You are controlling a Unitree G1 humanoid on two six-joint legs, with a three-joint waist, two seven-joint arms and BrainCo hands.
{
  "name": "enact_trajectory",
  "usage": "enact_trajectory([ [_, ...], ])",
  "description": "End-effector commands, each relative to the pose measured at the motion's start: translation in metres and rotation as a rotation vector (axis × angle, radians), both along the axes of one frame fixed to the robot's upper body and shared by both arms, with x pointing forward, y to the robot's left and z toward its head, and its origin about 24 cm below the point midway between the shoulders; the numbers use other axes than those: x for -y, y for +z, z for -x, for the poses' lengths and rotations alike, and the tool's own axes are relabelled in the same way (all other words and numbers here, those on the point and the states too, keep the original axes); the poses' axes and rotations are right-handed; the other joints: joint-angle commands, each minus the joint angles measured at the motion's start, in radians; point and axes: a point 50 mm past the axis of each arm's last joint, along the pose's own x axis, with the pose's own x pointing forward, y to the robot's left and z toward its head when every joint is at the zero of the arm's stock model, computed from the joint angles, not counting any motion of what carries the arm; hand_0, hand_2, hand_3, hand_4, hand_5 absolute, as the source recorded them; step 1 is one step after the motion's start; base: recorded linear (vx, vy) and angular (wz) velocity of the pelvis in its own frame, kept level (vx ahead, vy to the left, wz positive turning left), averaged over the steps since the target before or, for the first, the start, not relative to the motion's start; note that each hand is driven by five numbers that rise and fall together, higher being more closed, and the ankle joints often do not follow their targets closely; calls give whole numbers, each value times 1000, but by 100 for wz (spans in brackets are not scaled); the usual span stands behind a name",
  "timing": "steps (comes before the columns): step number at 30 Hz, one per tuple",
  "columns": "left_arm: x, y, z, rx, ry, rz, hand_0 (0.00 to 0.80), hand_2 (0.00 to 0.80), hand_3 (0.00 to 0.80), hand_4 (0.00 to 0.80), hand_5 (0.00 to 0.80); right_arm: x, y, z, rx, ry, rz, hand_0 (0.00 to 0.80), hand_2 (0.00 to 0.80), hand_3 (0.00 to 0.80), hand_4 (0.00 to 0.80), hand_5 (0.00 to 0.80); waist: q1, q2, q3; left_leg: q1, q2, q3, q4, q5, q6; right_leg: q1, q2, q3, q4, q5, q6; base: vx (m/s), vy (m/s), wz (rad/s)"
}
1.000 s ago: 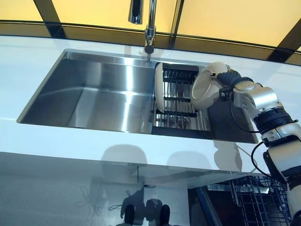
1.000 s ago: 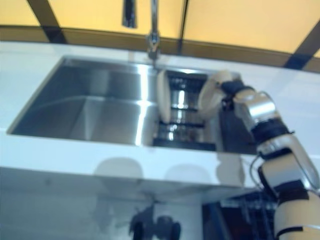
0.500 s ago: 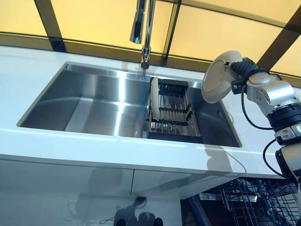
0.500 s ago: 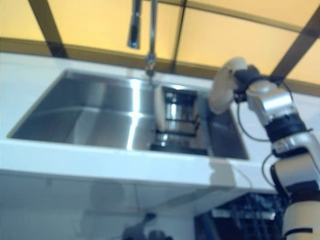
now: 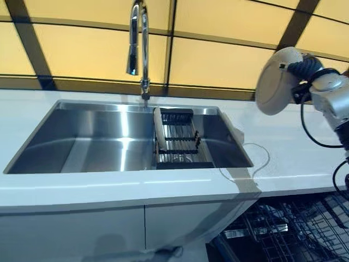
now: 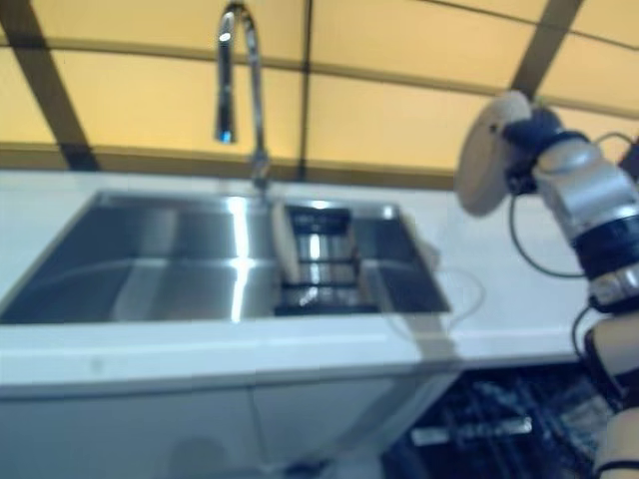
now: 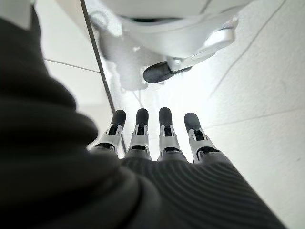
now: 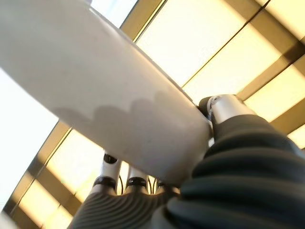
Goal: Take plates into dishwasher
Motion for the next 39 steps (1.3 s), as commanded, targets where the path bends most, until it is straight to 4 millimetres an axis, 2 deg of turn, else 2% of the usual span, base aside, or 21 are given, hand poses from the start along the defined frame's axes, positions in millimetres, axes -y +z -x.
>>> enact_trajectory([
  [1,-11,3,-3,-38,-79,-52,0,0,0,0,0,26,60,26,145,-64,106,800,800,800,800,800,-25,2,-22,20,-2,34,2,-94,-3,66,38,11,2,-79,59,-33,-24,-19],
  [4,-14,4,-3,-52,-97,-50,0,0,0,0,0,40,57,35,110,-90,140,800,800,800,800,800,-48,6,-29,24,2,52,2,-97,-3,62,43,26,2,-76,60,-47,-36,-21],
  [10,-12,3,1,-66,-106,-40,0,0,0,0,0,56,55,48,62,-88,174,800,800,800,800,800,-92,9,-48,30,11,89,2,-100,-4,49,53,57,2,-71,61,-15,-33,-27],
  [11,-11,3,2,-65,-98,-37,0,0,0,0,0,64,54,56,53,-78,180,800,800,800,800,800,-110,12,-52,36,16,107,2,-103,-5,48,56,67,2,-69,64,4,-43,-27],
  [14,-11,2,2,-64,-101,-33,0,0,0,0,0,73,49,65,32,-72,181,800,800,800,800,800,-129,14,-59,34,20,127,2,-103,-6,40,60,77,2,-65,65,-2,-56,-21],
  [16,-12,3,2,-59,-98,-30,0,0,0,0,0,80,40,73,5,-60,173,800,800,800,800,800,-148,17,-58,36,26,142,2,-104,-7,38,61,77,2,-63,68,-10,-69,-18],
  [20,-11,3,1,-53,-92,-18,0,0,0,0,0,79,23,80,-21,-4,170,800,800,800,800,800,-177,29,-57,46,31,151,2,-122,-8,41,60,73,2,-72,78,32,-47,-21],
  [25,-17,4,7,-62,-74,-20,0,0,0,0,0,83,-20,95,-100,55,155,800,800,800,800,800,-211,38,-53,47,40,185,2,-125,-6,31,59,66,2,-70,82,-5,-80,-20],
  [32,-22,5,8,-66,-77,-29,0,0,0,0,0,85,-61,114,-212,120,158,800,800,800,800,800,-231,47,-39,45,45,214,2,-132,-2,19,57,52,2,-67,88,-23,-64,-6],
  [39,-25,6,7,-48,-62,-37,0,0,0,0,0,75,-84,121,-308,237,201,800,800,800,800,800,-241,51,-29,50,48,240,2,-140,3,13,52,31,2,-67,94,-15,-41,-18],
])
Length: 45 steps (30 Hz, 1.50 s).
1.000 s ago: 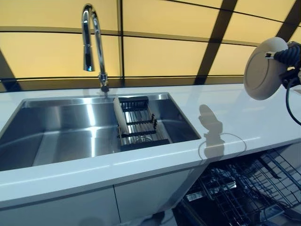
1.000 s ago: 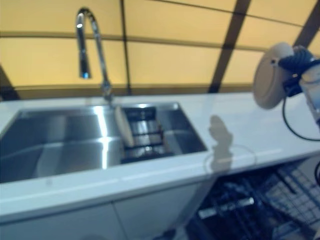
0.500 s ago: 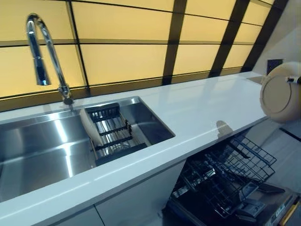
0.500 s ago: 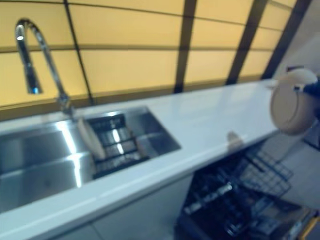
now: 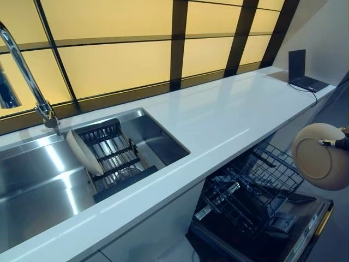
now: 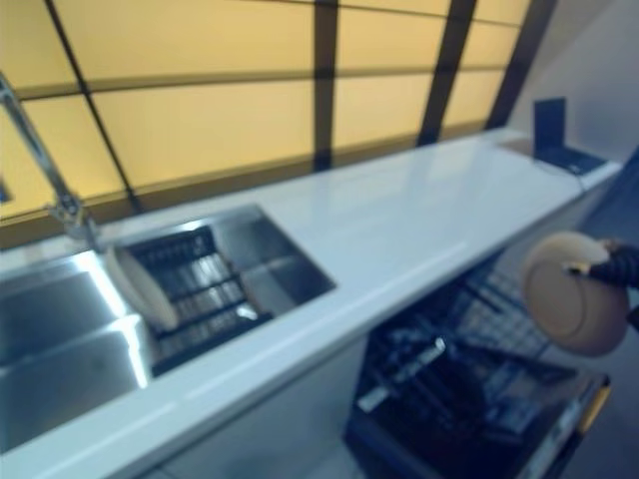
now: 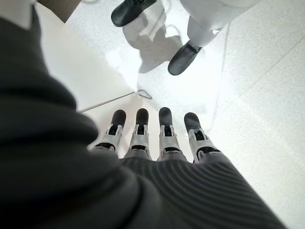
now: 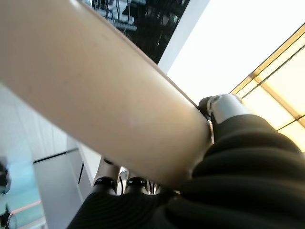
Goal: Take plates into dishwasher
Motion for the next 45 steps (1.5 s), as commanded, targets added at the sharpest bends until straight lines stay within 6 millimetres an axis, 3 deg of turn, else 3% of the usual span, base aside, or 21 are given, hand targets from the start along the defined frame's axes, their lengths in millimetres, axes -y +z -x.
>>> enact_trajectory([
  [1,-22,6,4,-15,2,-61,0,0,0,0,0,-9,17,-1,140,93,26,800,800,800,800,800,0,-12,3,-7,-4,-10,6,-69,42,64,9,-40,4,-77,87,-12,-30,-8],
  [10,-26,8,2,-9,-23,-78,0,0,0,0,0,-23,-11,1,43,217,152,800,800,800,800,800,15,-9,17,-12,-2,-12,6,-69,45,63,6,-60,4,-78,89,-9,-47,-2],
  [19,-30,10,-4,3,-59,-93,0,0,0,0,0,-28,-46,-8,13,208,112,800,800,800,800,800,46,0,34,-23,-3,-34,6,-66,47,59,0,-79,4,-82,91,0,-44,1],
  [29,-30,12,-11,25,-76,-90,0,0,0,0,0,-44,-69,-21,-3,225,89,800,800,800,800,800,74,24,61,-53,-7,-66,6,-54,41,44,-6,-95,4,-86,87,-16,-34,5],
  [35,-30,12,-13,32,-89,-89,0,0,0,0,0,-53,-75,-30,8,238,78,800,800,800,800,800,90,33,77,-64,-8,-81,6,-48,39,42,-11,-108,4,-90,83,-14,-33,4],
  [45,-29,16,-31,99,-59,-75,0,0,0,0,0,-68,-81,-47,2,248,84,800,800,800,800,800,107,53,120,-95,-11,-106,6,-34,31,23,-17,-118,4,-91,77,-21,-19,5],
])
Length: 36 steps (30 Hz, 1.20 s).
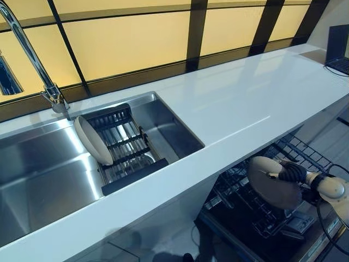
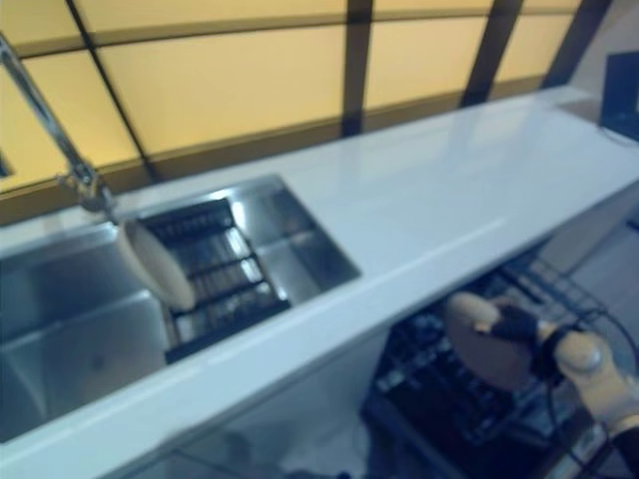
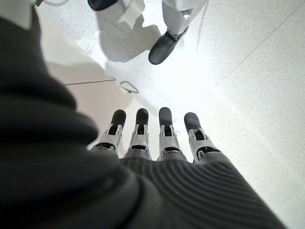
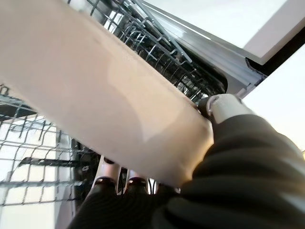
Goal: Take plates into dishwasher
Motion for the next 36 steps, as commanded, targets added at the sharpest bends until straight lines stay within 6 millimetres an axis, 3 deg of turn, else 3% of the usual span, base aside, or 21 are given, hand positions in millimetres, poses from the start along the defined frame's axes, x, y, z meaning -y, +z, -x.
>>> enact_trajectory([
  [1,-18,10,-18,52,25,-40,0,0,0,0,0,-6,18,-24,122,-26,-7,800,800,800,800,800,38,0,42,-56,-4,-62,2,-37,28,48,-6,-70,3,-96,85,-35,-13,3],
  [11,-16,13,-32,105,56,-35,0,0,0,0,0,-7,-7,-35,51,-80,-14,800,800,800,800,800,54,18,76,-80,-2,-81,2,-24,20,36,-12,-91,3,-99,75,-22,-7,3],
  [24,-11,15,-44,134,29,-19,0,0,0,0,0,2,-49,-26,-62,-157,-11,800,800,800,800,800,67,36,86,-82,-5,-95,2,-18,17,40,-20,-99,3,-104,70,-1,0,1],
  [36,-10,16,-50,135,17,-17,0,0,0,0,0,10,-62,-20,-110,-192,-3,800,800,800,800,800,74,42,83,-86,-7,-108,2,-17,16,40,-21,-99,3,-108,68,-1,3,2],
])
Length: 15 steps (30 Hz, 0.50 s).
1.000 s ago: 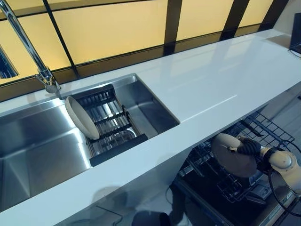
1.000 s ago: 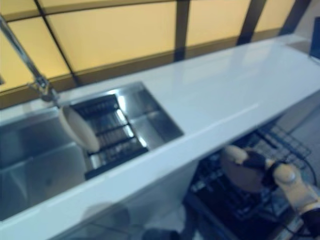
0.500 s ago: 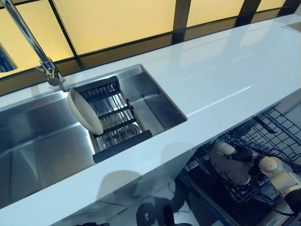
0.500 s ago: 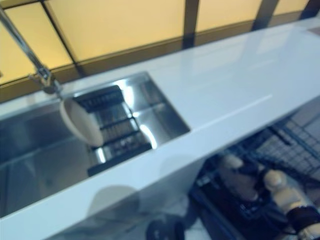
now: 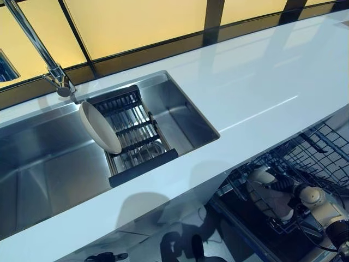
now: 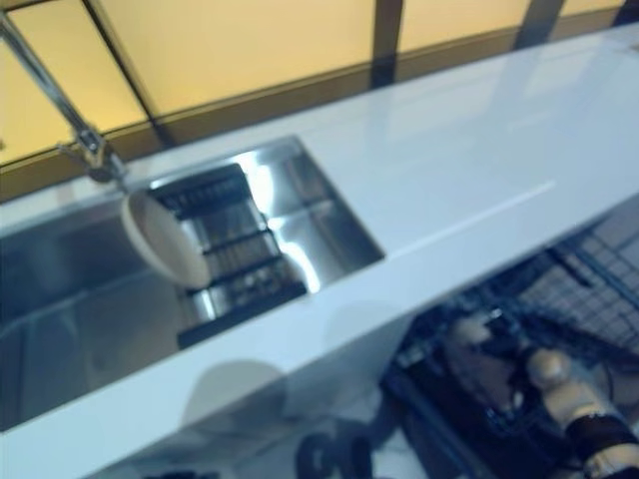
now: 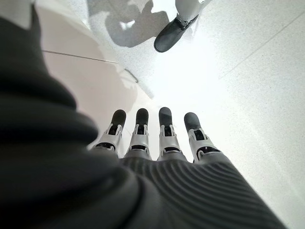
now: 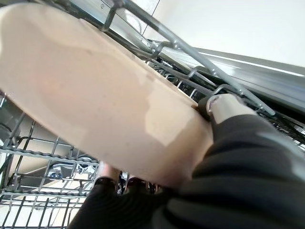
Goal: Take plates into dishwasher
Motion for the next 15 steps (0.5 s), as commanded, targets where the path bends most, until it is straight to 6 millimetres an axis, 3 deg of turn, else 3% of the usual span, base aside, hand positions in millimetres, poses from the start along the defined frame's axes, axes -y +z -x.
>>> enact_trajectory([
  [1,-10,5,-7,2,-6,-31,0,0,0,0,0,-5,4,-15,28,18,14,800,800,800,800,800,22,-7,-22,-58,1,-71,-1,-24,6,55,-4,-53,4,-110,72,0,0,0],
  [13,-9,4,-6,-5,-11,-33,0,0,0,0,0,-3,-4,-7,-2,3,-3,800,800,800,800,800,22,-25,-31,-53,3,-71,-1,-26,9,60,0,-44,4,-110,74,0,0,1],
  [14,-9,4,-6,-5,-12,-33,0,0,0,0,0,-3,-5,-6,-1,0,-4,753,753,753,753,753,22,-25,-30,-52,3,-71,-1,-26,9,62,0,-44,4,-110,73,0,0,0],
  [15,-9,4,-6,-6,-13,-35,0,0,0,0,0,-2,-5,-6,6,-6,-4,424,424,424,424,424,23,-24,-31,-51,2,-72,-1,-27,9,62,1,-43,4,-111,73,0,0,0],
])
